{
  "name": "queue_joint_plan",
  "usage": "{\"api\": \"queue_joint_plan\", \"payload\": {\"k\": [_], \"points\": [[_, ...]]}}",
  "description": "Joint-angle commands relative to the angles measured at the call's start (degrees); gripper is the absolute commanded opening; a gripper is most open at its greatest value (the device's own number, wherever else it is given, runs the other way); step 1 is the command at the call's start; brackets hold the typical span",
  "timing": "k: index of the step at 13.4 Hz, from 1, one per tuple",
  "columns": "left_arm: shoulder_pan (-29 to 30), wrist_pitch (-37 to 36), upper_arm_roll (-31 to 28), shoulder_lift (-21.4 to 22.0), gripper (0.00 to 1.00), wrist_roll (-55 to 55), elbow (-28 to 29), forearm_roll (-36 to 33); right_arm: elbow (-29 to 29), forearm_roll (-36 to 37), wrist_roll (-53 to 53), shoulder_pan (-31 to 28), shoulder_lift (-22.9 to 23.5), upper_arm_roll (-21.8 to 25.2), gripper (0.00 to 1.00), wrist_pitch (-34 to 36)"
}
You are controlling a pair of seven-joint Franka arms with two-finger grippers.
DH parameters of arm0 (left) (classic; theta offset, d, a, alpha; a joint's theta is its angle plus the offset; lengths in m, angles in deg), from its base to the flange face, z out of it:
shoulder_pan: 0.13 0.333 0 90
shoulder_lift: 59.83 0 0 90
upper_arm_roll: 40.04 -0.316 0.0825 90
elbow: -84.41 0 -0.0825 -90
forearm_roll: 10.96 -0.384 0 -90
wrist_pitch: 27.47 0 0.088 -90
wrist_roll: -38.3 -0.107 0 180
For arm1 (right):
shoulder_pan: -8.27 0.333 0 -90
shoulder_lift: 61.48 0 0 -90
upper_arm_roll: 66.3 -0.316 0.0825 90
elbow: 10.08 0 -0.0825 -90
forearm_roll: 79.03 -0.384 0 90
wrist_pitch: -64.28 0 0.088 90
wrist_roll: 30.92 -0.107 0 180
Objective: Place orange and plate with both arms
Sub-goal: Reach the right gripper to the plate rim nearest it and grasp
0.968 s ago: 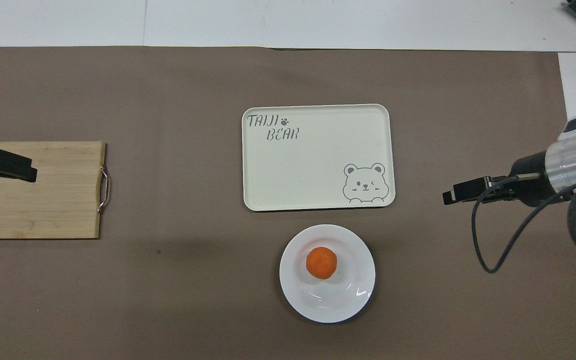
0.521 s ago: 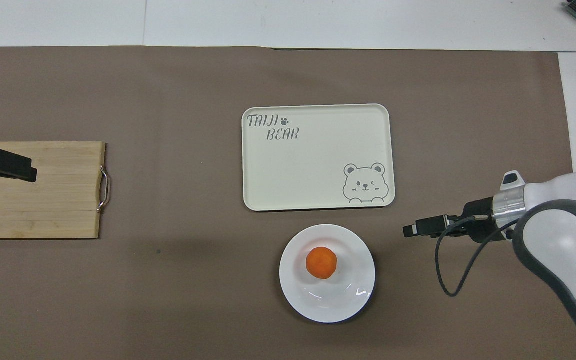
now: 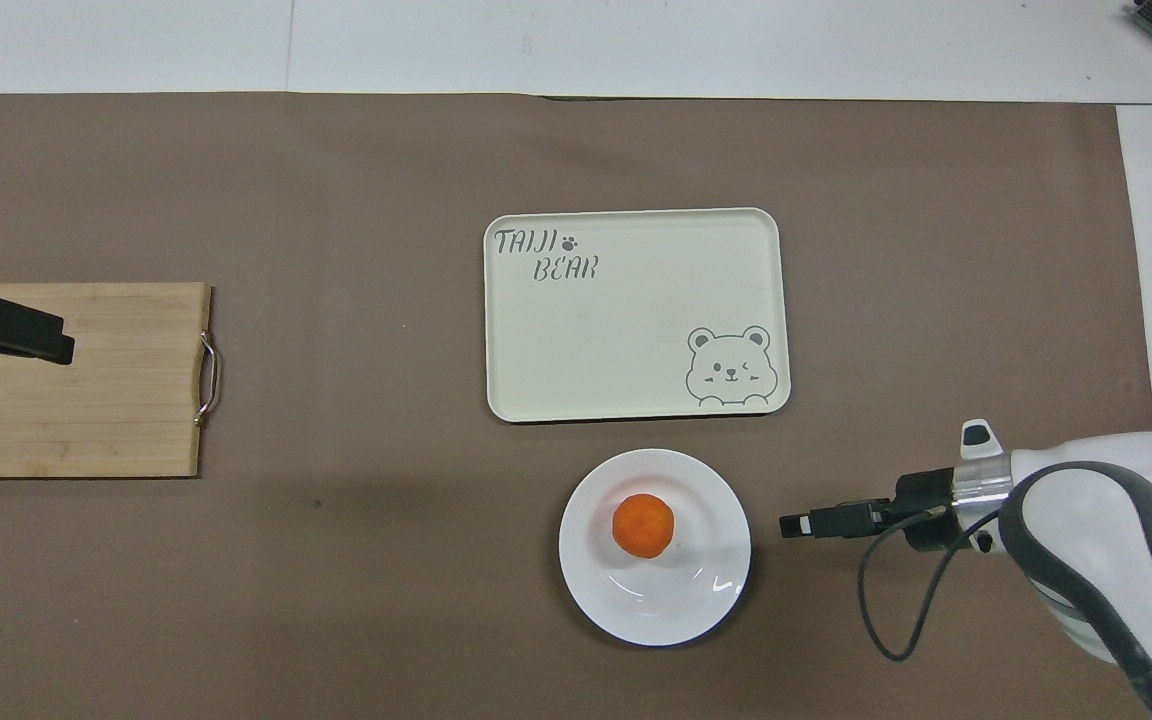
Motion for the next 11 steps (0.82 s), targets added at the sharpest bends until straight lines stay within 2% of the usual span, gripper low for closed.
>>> {"api": "queue_joint_plan", "payload": {"k": [1,3,6,11], "points": [[0.6,-1.1,0.4,0.4,1.00,-0.5,-0.5,-0.8,4.3,-5.8,5.9,-0.5,-0.5,-0.4,1.00,-3.0],[0.6,-1.2,0.4,0.4,1.00,-0.4,-0.5,-0.8,5.0,-7.8,10.3,-0.6,1.3,-0.3,1.00,-3.2],[0.6,-1.2,0.4,0.4,1.00,-0.4,-0.5,-0.8,7.0,-11.2,10.8,-0.3,1.6,-0.4,1.00,-3.6],[0.6,-1.2,0.4,0.4,1.00,-0.4,-0.5,-0.8,9.1,-16.2,11.5,4.2,2.0,-0.4,1.00,-7.4]]}}
